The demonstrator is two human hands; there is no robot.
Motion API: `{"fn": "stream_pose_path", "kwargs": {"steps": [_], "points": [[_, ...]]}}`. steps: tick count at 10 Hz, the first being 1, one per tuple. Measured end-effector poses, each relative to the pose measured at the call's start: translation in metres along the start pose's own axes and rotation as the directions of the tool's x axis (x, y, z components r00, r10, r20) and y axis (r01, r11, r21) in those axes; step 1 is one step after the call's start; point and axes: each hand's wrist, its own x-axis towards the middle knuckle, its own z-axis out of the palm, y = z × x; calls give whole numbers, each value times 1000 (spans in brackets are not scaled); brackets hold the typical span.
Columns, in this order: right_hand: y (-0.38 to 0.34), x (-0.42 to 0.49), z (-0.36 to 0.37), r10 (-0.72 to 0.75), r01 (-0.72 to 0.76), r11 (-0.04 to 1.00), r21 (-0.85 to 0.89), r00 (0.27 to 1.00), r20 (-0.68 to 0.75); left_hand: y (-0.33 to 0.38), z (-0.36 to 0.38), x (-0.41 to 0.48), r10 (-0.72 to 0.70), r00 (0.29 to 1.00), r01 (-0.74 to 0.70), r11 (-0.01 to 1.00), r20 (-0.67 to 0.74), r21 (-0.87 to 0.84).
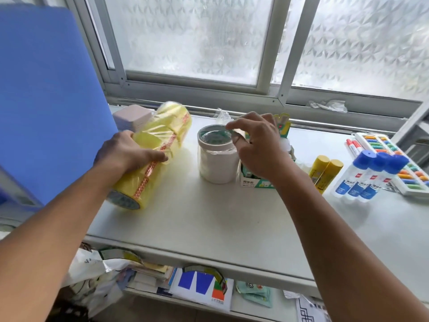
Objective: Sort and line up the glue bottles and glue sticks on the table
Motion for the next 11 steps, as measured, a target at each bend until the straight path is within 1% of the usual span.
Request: {"fn": "stream_pose_path", "kwargs": {"steps": [1, 2, 3, 4, 5, 6, 8, 9, 10, 11], "points": [[6, -4, -7, 72, -68, 996, 64, 996, -55, 7, 5, -7, 51, 983, -105, 943, -174, -316], [12, -9, -10, 97, -89, 991, 101, 991, -86, 18, 20, -10, 82, 946, -265, 754, -314, -601], [18, -14, -11, 112, -103, 990, 95, 989, -96, 27, 42, -14, 104, 905, -385, 611, -412, -692], [23, -19, -12, 117, -107, 989, 98, 987, -111, 29, 66, -16, 136, 881, -427, 642, -453, -637], [25, -24, -9, 110, -97, 990, 101, 986, -125, 30, 76, -11, 161, 874, -443, 652, -458, -615], [27, -29, -4, 117, -107, 990, 96, 987, -107, 31, 79, -4, 145, 888, -423, 631, -437, -651], [30, -37, -1, 159, -155, 986, 54, 984, -78, 20, 85, -4, 190, 876, -453, 638, -442, -623], [29, -41, -3, 174, -174, 985, 2, 982, -77, 15, 88, -9, 192, 882, -444, 645, -430, -622], [27, -48, -8, 178, -182, 982, -47, 980, -90, 12, 95, -31, 123, 863, -440, 657, -489, -612], [25, -56, -15, 213, -222, 970, -96, 972, -95, 22, 99, -65, 146, 754, -524, 721, -640, -453]]}}
